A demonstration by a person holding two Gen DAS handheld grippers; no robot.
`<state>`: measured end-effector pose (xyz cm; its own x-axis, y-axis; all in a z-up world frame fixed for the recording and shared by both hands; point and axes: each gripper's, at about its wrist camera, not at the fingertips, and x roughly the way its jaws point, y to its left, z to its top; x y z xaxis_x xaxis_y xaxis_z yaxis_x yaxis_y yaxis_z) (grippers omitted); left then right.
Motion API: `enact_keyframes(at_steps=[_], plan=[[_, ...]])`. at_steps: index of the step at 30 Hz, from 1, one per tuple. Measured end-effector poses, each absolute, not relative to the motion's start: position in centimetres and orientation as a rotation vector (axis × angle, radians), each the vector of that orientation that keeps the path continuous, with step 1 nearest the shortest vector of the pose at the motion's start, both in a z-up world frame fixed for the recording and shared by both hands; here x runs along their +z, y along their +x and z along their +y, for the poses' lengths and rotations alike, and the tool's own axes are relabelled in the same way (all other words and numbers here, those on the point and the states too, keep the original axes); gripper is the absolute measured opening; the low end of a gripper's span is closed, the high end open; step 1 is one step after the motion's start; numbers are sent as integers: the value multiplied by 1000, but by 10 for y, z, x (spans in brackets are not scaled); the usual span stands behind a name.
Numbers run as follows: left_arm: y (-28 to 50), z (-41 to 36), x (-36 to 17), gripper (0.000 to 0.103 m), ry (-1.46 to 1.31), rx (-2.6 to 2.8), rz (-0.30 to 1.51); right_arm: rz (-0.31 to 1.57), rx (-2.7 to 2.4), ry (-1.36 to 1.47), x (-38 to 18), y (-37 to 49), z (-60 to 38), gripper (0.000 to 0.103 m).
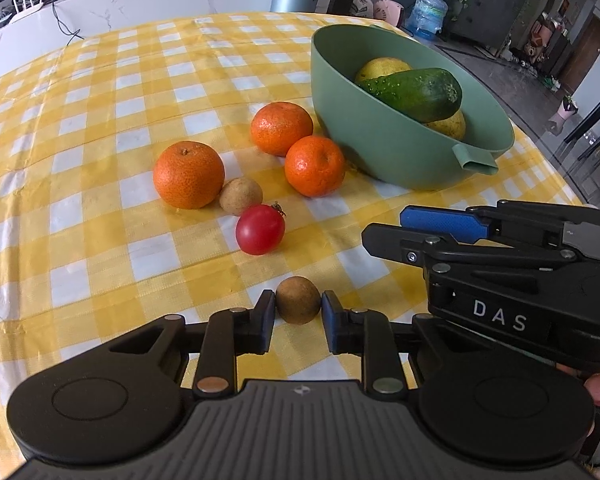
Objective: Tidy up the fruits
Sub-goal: 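Grasp the last small brown kiwi with the left tool, then grasp the red cherry tomato with the right tool while the left tool holds the kiwi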
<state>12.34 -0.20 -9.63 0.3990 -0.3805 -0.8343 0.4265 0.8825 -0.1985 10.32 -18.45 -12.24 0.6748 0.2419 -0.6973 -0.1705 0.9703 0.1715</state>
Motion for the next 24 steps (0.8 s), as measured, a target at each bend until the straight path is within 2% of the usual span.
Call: enact_keyframes(at_steps=[24], plan=[[142,57,-83,27,-150,-232,957,768,323,-45,-128,124,-136,31]])
